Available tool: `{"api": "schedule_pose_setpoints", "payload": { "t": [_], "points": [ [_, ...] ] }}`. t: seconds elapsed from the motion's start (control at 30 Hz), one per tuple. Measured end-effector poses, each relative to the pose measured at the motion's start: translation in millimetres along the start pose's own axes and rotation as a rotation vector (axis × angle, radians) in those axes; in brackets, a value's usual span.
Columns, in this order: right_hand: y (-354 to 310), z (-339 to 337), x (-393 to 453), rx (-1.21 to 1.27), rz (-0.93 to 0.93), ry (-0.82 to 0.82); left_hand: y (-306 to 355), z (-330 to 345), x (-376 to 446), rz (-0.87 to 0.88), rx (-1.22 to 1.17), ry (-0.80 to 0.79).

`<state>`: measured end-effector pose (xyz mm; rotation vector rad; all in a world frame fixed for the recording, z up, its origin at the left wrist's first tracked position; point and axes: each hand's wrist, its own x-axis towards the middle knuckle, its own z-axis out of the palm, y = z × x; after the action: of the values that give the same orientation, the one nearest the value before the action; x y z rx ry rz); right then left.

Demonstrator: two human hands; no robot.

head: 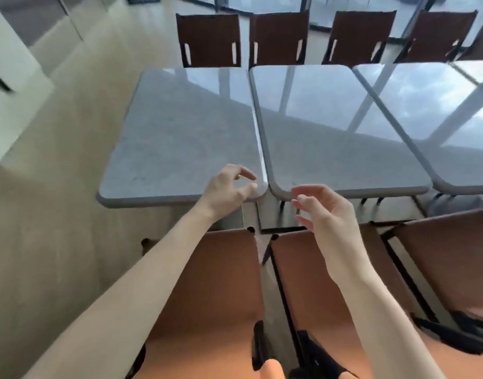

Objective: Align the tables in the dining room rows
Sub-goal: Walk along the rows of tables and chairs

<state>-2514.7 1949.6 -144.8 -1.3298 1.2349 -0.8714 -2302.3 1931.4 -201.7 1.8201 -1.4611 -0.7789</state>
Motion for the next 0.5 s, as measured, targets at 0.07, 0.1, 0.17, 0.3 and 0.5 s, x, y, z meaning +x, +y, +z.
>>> {"api": "schedule_pose_setpoints", "payload": {
  "t": [0.07, 0.1, 0.17, 0.3, 0.5],
  "points": [
    [17.8, 6.0, 21.4, -0.041, 0.005, -0.034, -28.0, 4.6, 9.1, -0.045, 0.067, 0.01],
    [27.3, 9.7, 30.7, -0.065, 0.009, -0.049, -42.1, 6.5, 12.6, -0.07, 0.105, 0.021],
    [47.4, 20.4, 48.5, -0.111, 0.025, -0.077, -70.6, 8.5, 19.9, -0.135, 0.208, 0.049],
    [85.8, 53.6, 79.2, -0.228, 0.032, -0.091, -123.7, 5.6, 39.7, -0.227, 0.435, 0.039],
    [164.3, 122.6, 93.8, -0.437, 0.024, -0.154, -234.3, 4.8, 61.4, -0.289, 0.742, 0.049]
  ]
}}
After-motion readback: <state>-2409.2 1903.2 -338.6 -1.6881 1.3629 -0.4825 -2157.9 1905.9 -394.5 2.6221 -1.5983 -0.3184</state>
